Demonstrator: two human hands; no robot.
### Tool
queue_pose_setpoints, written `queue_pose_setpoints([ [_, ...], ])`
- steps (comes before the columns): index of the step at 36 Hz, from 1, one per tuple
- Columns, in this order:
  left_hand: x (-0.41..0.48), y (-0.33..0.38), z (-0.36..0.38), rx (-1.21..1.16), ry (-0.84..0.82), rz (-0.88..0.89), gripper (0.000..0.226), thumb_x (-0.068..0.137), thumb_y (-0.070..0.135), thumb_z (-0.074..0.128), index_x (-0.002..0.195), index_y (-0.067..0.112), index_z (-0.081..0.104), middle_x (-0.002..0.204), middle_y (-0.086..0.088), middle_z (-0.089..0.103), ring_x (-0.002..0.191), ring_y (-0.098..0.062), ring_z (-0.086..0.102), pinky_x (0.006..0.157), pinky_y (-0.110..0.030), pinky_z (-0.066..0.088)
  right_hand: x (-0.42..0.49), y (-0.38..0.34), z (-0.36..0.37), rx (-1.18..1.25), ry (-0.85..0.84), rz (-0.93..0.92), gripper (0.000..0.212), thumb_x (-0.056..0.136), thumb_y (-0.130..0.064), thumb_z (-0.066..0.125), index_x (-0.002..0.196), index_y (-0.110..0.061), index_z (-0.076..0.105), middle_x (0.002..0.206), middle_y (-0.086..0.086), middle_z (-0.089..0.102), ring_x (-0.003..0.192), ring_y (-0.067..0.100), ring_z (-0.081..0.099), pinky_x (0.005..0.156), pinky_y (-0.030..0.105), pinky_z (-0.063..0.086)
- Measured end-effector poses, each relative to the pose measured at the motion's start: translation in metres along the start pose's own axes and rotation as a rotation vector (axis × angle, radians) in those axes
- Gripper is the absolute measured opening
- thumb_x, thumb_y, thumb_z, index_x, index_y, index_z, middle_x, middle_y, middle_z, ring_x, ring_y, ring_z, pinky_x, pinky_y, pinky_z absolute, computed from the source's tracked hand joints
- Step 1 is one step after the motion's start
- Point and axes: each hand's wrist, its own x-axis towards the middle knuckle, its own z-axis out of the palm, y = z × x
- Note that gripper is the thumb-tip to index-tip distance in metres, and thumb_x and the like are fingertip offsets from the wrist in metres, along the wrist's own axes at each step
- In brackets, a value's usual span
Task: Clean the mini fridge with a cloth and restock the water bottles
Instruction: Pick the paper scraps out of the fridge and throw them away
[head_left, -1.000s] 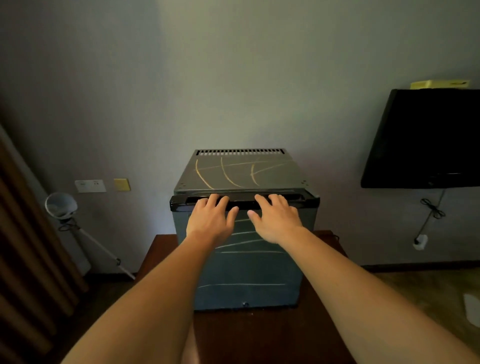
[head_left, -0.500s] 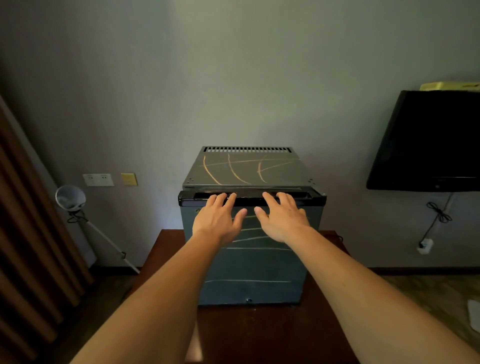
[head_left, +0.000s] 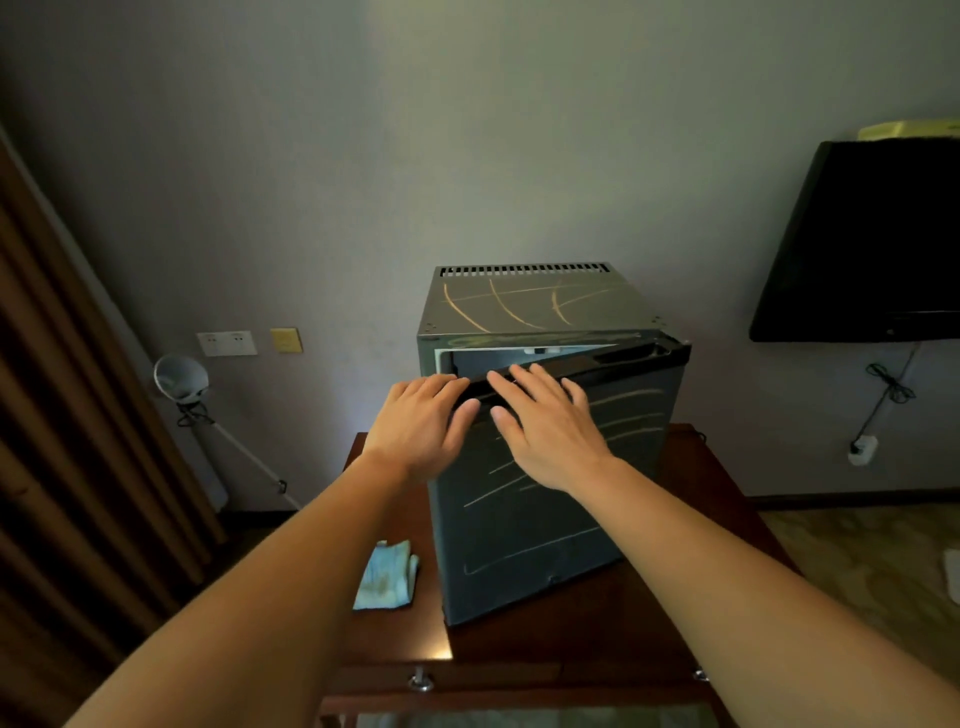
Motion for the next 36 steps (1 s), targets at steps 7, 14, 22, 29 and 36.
queue_pose_setpoints([
  [7, -0.018, -0.002, -0.02, -0.119, -0.003, 0.165, 0.043, 0.109, 0.036, 0.038, 0.14, 0.015, 0.057, 0.133, -0.006, 0.065, 0.121, -0.024, 0.058, 0.104, -0.036, 0.042, -0.027, -0.016, -0.004, -0.049, -0.01, 0.011, 0.066, 0.098, -0.065, 0.004, 0.157, -0.041, 0.021, 0.166, -0.007, 0.02, 0.154, 0.018, 0.008, 0.118, 0.054, 0.013],
  [14, -0.024, -0.003, -0.042, -0.217, -0.014, 0.248, 0.049, 0.106, 0.034, 0.032, 0.138, 0.011, 0.061, 0.132, -0.008, 0.067, 0.12, -0.029, 0.062, 0.098, -0.036, 0.047, -0.066, -0.003, -0.022, -0.059, 0.017, -0.003, 0.07, 0.098, -0.069, 0.002, 0.153, -0.039, 0.032, 0.163, -0.01, 0.025, 0.153, 0.011, 0.009, 0.115, 0.05, 0.014],
  [22, -0.002, 0.039, -0.025, -0.265, -0.009, 0.365, 0.047, 0.105, 0.029, 0.036, 0.139, 0.006, 0.059, 0.131, -0.013, 0.067, 0.121, -0.032, 0.062, 0.101, -0.041, 0.047, -0.124, 0.025, -0.059, 0.053, 0.064, 0.028, 0.068, 0.099, -0.07, 0.011, 0.135, -0.033, 0.055, 0.15, -0.014, 0.044, 0.148, 0.002, 0.021, 0.108, 0.033, 0.009],
  [29, 0.025, 0.118, 0.006, -0.347, -0.078, 0.582, 0.052, 0.107, 0.033, 0.03, 0.145, 0.008, 0.053, 0.146, -0.01, 0.056, 0.136, -0.027, 0.052, 0.113, -0.043, 0.039, -0.169, 0.069, -0.106, 0.119, 0.008, 0.145, 0.063, 0.098, -0.077, 0.014, 0.138, -0.044, 0.05, 0.149, -0.015, 0.05, 0.139, -0.011, 0.028, 0.111, 0.029, 0.009],
  [36, 0.042, 0.186, 0.032, -0.393, -0.149, 0.68, 0.051, 0.105, 0.034, 0.032, 0.144, 0.011, 0.055, 0.149, -0.006, 0.054, 0.14, -0.024, 0.047, 0.116, -0.043, 0.034, -0.199, 0.098, -0.152, -0.085, -0.058, 0.254, 0.072, 0.094, -0.078, 0.002, 0.129, -0.046, 0.056, 0.131, -0.024, 0.059, 0.129, -0.005, 0.038, 0.112, 0.043, 0.004],
])
